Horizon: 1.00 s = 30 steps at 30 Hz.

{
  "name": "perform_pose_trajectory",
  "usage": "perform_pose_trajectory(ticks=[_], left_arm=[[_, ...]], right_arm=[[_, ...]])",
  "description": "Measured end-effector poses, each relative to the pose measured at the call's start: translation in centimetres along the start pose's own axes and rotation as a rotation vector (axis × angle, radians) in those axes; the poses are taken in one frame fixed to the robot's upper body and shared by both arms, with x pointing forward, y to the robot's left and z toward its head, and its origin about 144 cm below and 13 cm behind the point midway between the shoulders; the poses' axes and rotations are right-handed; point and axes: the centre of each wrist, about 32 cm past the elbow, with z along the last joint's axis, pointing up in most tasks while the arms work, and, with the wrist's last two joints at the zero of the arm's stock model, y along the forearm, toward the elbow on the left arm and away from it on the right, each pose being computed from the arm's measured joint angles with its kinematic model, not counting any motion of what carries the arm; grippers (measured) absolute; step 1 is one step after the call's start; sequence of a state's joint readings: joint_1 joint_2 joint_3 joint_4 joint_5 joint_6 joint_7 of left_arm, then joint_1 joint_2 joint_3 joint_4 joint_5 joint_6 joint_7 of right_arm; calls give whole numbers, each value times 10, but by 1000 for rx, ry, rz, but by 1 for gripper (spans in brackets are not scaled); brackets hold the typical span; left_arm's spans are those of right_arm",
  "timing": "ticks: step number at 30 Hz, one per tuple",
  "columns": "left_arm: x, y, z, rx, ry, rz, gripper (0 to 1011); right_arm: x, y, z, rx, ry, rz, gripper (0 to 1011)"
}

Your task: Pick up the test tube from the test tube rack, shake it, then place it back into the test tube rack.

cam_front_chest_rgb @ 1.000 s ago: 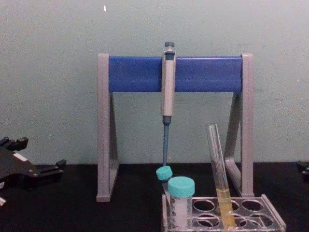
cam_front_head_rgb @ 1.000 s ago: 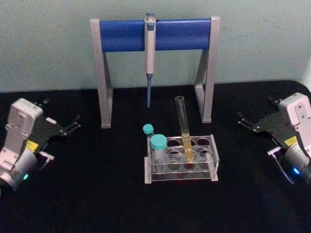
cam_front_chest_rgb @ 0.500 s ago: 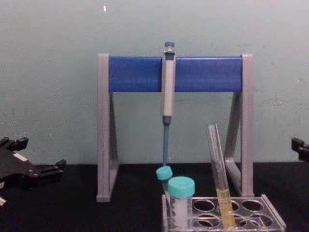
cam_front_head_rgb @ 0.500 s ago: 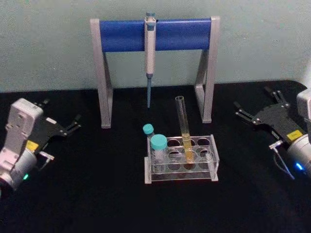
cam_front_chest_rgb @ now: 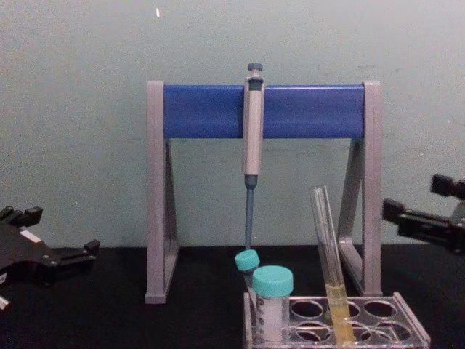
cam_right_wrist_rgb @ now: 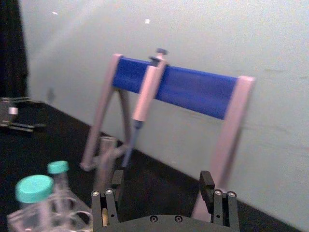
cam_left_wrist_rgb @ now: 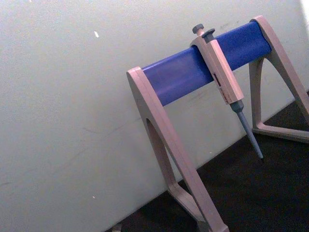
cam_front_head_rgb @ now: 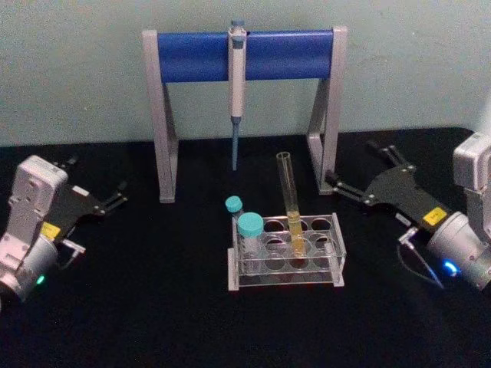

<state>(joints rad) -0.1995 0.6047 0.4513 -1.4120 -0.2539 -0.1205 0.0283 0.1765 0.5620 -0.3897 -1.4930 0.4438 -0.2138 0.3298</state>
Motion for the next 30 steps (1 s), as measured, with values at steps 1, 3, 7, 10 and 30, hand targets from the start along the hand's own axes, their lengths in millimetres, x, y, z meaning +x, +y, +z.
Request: perform_pose_trajectory(ticks=[1,3,7,10,30], left_arm=[[0,0,0,0,0,0,1001],[0,0,0,0,0,0,1001],[0,0,0,0,0,0,1001],[0,0,0,0,0,0,1001],[0,0,0,0,0,0,1001]], right_arm=[[-1,1,0,0,6,12,1000],[-3,3,1,-3,20,35,1000],[-6,9,3,-15,64,94,1000],[-8,13,4,-23,86,120,1000],[-17,44,13,-127,127,205,1000]])
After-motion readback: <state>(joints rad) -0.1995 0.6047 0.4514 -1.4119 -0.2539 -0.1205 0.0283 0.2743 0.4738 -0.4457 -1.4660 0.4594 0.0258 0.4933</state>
